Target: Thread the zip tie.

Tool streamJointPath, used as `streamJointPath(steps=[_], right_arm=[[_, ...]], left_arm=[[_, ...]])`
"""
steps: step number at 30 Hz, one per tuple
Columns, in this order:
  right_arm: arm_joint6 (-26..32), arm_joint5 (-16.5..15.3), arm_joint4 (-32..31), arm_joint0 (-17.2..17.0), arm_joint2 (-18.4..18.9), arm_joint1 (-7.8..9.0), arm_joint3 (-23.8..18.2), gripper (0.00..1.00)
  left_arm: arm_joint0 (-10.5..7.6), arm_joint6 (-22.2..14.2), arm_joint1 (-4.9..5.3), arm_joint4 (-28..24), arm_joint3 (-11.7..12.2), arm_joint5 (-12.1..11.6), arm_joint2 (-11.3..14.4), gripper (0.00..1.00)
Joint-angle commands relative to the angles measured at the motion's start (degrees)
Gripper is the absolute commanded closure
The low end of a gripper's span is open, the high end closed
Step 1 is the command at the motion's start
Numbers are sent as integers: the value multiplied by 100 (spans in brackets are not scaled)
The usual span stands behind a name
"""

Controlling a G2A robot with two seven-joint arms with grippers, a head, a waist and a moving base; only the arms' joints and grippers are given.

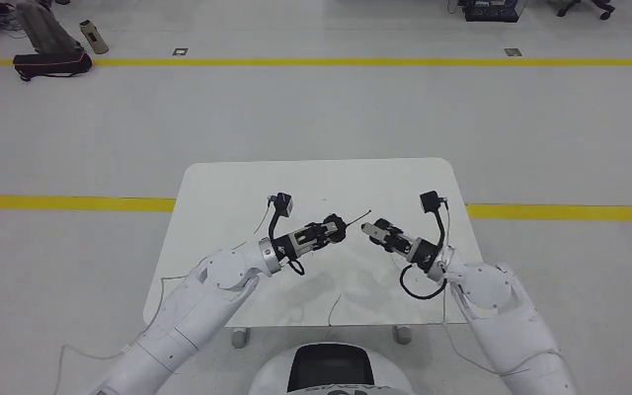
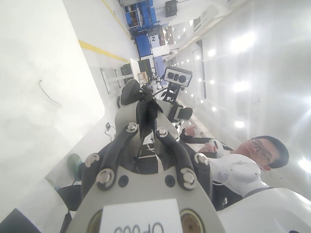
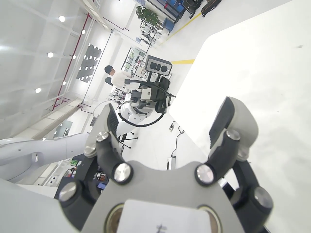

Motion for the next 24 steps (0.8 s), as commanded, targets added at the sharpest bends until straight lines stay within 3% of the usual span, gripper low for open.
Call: streamJointPath(steps=[1, 4, 11, 20, 21, 24], right_arm=[[139, 0, 824, 69, 66, -2, 369, 0], [699, -111, 1995, 175, 199, 2, 842, 0], [1991, 95, 3522, 566, 196, 2, 1683, 0], [2056, 107, 3591, 603, 184, -1, 1743, 0], [2017, 269, 3771, 577, 118, -17, 1724, 0], [2180, 389, 4194, 612, 12, -48, 1824, 0]], left_arm=[[20, 90, -7, -193, -30, -7, -54, 100], [107, -7, -5, -746, -48, -65, -184, 100], [131, -383, -8, -1224, 16, -63, -279, 100], [69, -419, -16, -1047, 65, -64, -240, 100], [89, -344, -21, -1068, 67, -45, -240, 100], [180, -391, -60, -1570, 36, -96, -213, 100]])
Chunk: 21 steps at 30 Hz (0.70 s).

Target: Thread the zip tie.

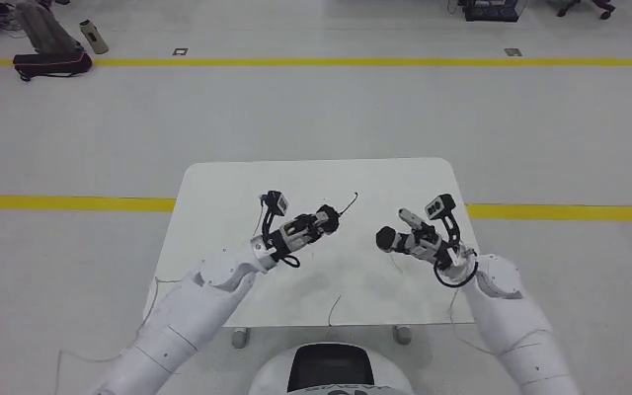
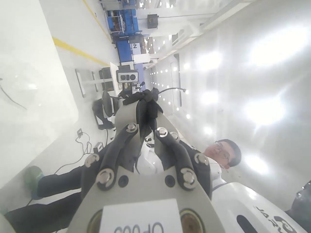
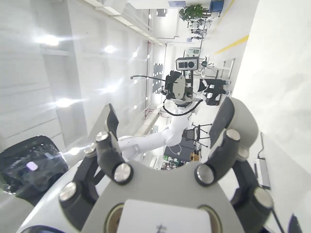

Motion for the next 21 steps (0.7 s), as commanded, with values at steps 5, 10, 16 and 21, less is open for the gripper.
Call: streamJointPath(steps=[5, 10, 16, 21], right_arm=[[565, 251, 1091, 138, -199, -78, 447, 0], [940, 506, 1840, 317, -380, -162, 859, 0], [951, 511, 1879, 331, -385, -167, 890, 0], [746, 655, 2157, 282, -444, -207, 779, 0]], left_arm=[[81, -378, -100, -1037, 58, -31, -5, 100], [88, -668, -206, -1556, 255, -31, 13, 100], [55, -693, -221, -1452, 287, -31, 14, 100], [150, -639, -241, -1573, 166, 8, 50, 100]])
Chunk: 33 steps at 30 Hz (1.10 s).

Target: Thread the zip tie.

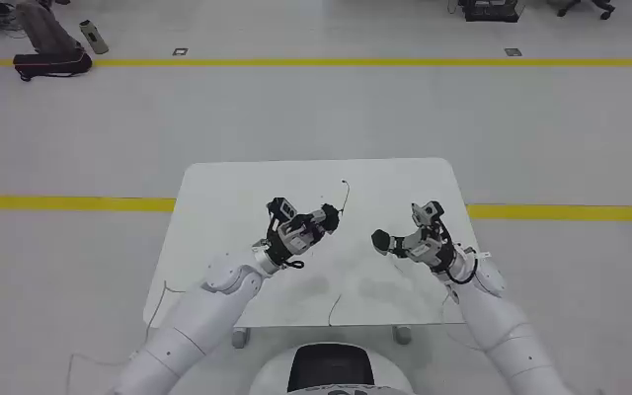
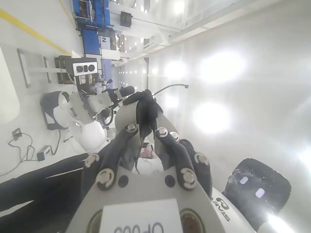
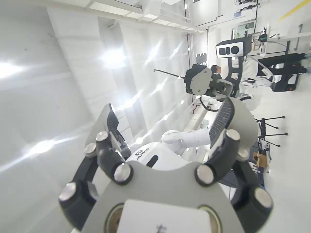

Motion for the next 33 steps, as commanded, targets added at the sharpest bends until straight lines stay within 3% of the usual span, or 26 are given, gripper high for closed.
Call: streamJointPath(steps=[1, 7, 11, 17, 20, 33], right_arm=[[-3, 49, 241, -26, -31, -25, -28, 0], [165, 190, 680, 36, -166, -104, 45, 0], [254, 159, 814, 74, -224, -142, 50, 0], [254, 159, 814, 74, -224, -142, 50, 0], [94, 208, 912, -3, -239, -162, -123, 0], [285, 330, 1232, 21, -378, -263, -298, 0]], left_arm=[[91, -62, -27, -326, -96, -1, 39, 100], [111, -387, -135, -906, -72, -23, 154, 100], [45, -431, -205, -839, -3, -23, 135, 100], [45, -431, -205, -839, -3, -23, 135, 100], [88, -333, -224, -828, -114, -8, 176, 100], [13, -555, -384, -1102, -59, -23, 323, 100]])
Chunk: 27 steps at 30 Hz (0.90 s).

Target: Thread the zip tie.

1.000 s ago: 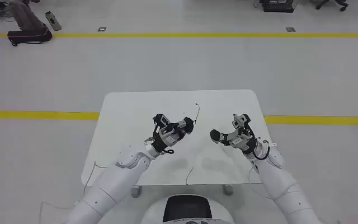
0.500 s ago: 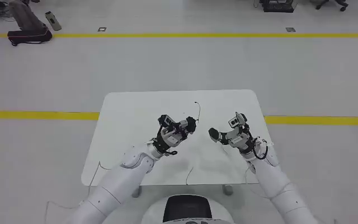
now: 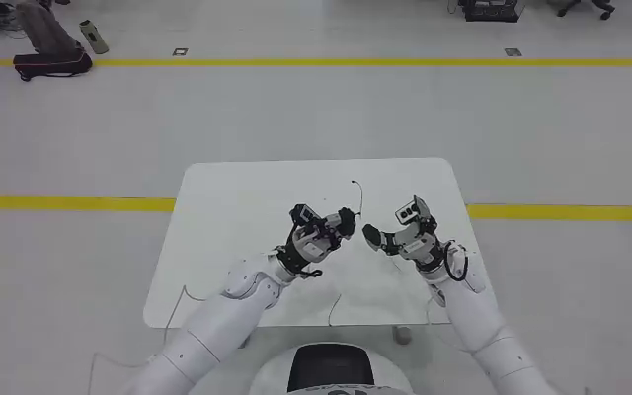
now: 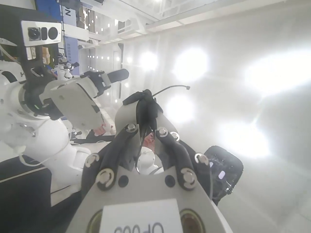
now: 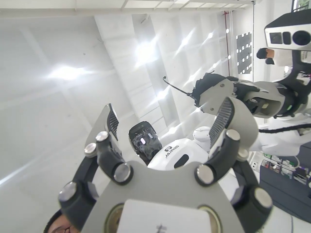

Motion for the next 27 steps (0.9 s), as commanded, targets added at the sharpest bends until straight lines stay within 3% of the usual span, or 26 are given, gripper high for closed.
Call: streamJointPath(steps=[1, 6, 8, 12, 16, 23, 27], right_arm=[[31, -13, 62, 8, -18, -18, 2, 0], [91, -37, 79, 20, -57, -51, 1, 0], [97, -39, 63, 21, -72, -62, -2, 5], [93, -54, 29, 25, -97, -83, -7, 25], [65, -100, -10, 31, -108, -102, -4, 33], [-13, -193, -166, 47, -157, -136, 7, 34], [-102, -239, -267, 61, -185, -154, 13, 49]], left_arm=[[-7, -9, -21, 5, 24, 0, -7, 100], [9, -28, -66, 6, 54, 0, -56, 100], [20, -43, -82, 9, 55, 0, -77, 100], [47, -89, -112, -22, 53, 0, -92, 100], [52, -106, -118, -30, 52, 0, -92, 100], [52, -106, -118, -30, 52, 0, -92, 100], [52, -106, -118, -30, 52, 0, -92, 100]])
